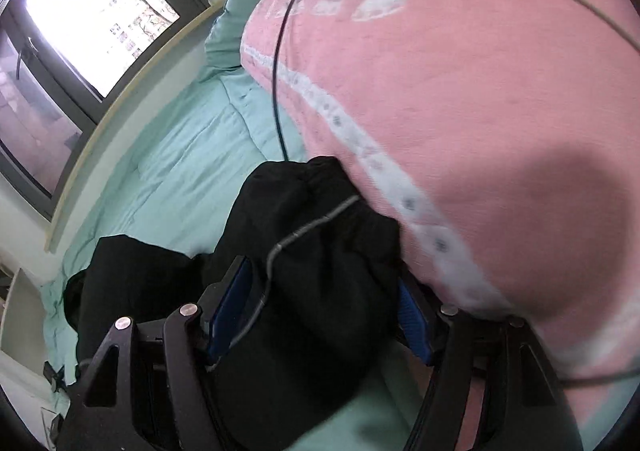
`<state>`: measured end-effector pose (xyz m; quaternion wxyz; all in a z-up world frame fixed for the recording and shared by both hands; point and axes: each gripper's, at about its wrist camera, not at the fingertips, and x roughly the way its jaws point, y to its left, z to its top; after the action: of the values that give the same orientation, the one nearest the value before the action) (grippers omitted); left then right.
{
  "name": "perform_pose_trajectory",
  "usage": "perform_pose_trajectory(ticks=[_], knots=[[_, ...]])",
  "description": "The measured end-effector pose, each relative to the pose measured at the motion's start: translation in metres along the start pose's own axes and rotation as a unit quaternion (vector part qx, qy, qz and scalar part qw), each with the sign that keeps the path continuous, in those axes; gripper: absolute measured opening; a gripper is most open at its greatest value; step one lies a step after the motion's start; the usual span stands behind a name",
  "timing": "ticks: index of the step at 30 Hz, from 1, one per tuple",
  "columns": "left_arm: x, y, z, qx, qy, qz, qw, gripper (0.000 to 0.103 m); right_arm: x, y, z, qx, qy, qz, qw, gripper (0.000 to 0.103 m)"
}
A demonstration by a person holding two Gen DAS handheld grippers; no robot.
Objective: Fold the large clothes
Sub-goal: 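Grasp the other black sleeve cuff with the right gripper and lift it, then carry the held sleeve across the jacket body with the right gripper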
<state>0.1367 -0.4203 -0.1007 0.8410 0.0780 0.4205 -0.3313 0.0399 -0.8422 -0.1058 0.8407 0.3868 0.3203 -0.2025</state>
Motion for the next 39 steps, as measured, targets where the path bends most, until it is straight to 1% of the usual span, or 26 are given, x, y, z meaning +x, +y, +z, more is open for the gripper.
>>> perform_pose_trajectory(ticks=[1,2,4,5,7,8,10,11,13,14,15,16,18,19,20,21,22,24,26,27,29,33,35,37,38,39], knots=[[0.0,-0.004,0.0,0.001,0.0,0.002,1.0,0.068,0.005,0.008,-0.001,-0.011,0.005,-0.014,1.0,0.074],[0.0,-0.005,0.0,0.003,0.0,0.003,1.0,0.068,0.007,0.01,-0.003,-0.018,0.006,-0.018,1.0,0.062],[-0.002,-0.007,-0.001,0.006,0.001,0.007,1.0,0.068,0.008,0.017,-0.006,-0.034,0.003,-0.004,0.999,0.033],[-0.002,-0.008,0.0,0.007,0.003,0.009,0.9999,0.068,0.001,0.02,-0.008,-0.038,-0.002,0.01,0.999,0.026],[-0.002,-0.01,0.003,0.009,0.006,0.014,0.9998,0.068,-0.022,0.021,-0.01,-0.055,-0.028,0.007,0.998,0.022],[-0.006,-0.012,0.006,0.01,0.005,0.023,0.9997,0.068,-0.034,0.024,-0.01,-0.064,-0.041,-0.002,0.997,0.022],[-0.014,-0.018,0.014,0.012,-0.001,0.035,0.9993,0.068,-0.076,0.03,-0.009,-0.098,-0.085,-0.04,0.991,0.021],[-0.023,-0.023,0.02,0.01,-0.013,0.032,0.9994,0.068,-0.091,0.032,-0.008,-0.108,-0.1,-0.054,0.988,0.021],[-0.038,-0.03,0.029,0.0,-0.032,0.011,0.9994,0.069,-0.13,0.025,-0.003,-0.123,-0.139,-0.09,0.978,0.021],[-0.043,-0.033,0.035,-0.007,-0.038,0.001,0.9992,0.069,-0.144,0.016,0.001,-0.12,-0.144,-0.093,0.978,0.021],[-0.043,-0.034,0.038,-0.006,-0.037,-0.018,0.9991,0.069,-0.152,0.009,0.004,-0.115,-0.14,-0.087,0.98,0.021],[-0.041,-0.035,0.04,-0.013,-0.036,-0.025,0.999,0.069,-0.158,-0.002,0.008,-0.106,-0.135,-0.084,0.982,0.02],[-0.028,-0.035,0.041,-0.024,-0.019,-0.025,0.9992,0.069,-0.151,-0.012,0.012,-0.1,-0.125,-0.09,0.983,0.019],[-0.007,-0.034,0.038,-0.022,0.016,-0.014,0.9995,0.071,-0.144,-0.018,0.011,-0.096,-0.115,-0.093,0.984,0.019],[0.007,-0.031,0.036,-0.023,0.041,-0.01,0.9988,0.072,-0.138,-0.021,0.012,-0.091,-0.107,-0.095,0.985,0.019],[0.021,-0.029,0.031,-0.024,0.058,-0.006,0.998,0.072,-0.127,-0.027,0.012,-0.081,-0.093,-0.092,0.988,0.019],[0.02,-0.031,0.031,-0.02,0.051,-0.005,0.9985,0.072,-0.117,-0.034,0.01,-0.069,-0.077,-0.083,0.991,0.019],[0.012,-0.036,0.035,-0.003,0.053,-0.003,0.9986,0.072,-0.096,-0.038,0.011,-0.059,-0.059,-0.08,0.993,0.019],[-0.001,-0.034,0.037,0.007,0.044,-0.015,0.9989,0.072,-0.091,-0.042,0.009,-0.051,-0.043,-0.05,0.997,0.019],[-0.012,-0.032,0.038,0.004,0.036,-0.026,0.999,0.072,-0.095,-0.04,0.008,-0.05,-0.041,-0.019,0.998,0.019],[-0.044,-0.017,0.038,-0.016,0.012,-0.054,0.9983,0.072,-0.106,-0.029,0.005,-0.065,-0.044,0.024,0.997,0.018],[-0.099,0.017,0.03,-0.03,-0.019,-0.056,0.9978,0.072,-0.131,0.025,-0.005,-0.118,-0.049,0.062,0.99,0.018],[-0.126,0.042,0.02,-0.038,-0.024,-0.041,0.9981,0.072,-0.14,0.056,-0.011,-0.139,-0.05,0.065,0.987,0.018],[-0.151,0.068,0.008,-0.048,-0.026,-0.013,0.9985,0.072,-0.15,0.097,-0.021,-0.167,-0.052,0.077,0.982,0.017],[-0.164,0.082,-0.001,-0.052,-0.025,0.008,0.9983,0.072,-0.154,0.109,-0.026,-0.175,-0.053,0.079,0.98,0.017],[-0.17,0.092,-0.006,-0.054,-0.025,0.02,0.998,0.072,-0.16,0.13,-0.034,-0.189,-0.055,0.082,0.977,0.017]])
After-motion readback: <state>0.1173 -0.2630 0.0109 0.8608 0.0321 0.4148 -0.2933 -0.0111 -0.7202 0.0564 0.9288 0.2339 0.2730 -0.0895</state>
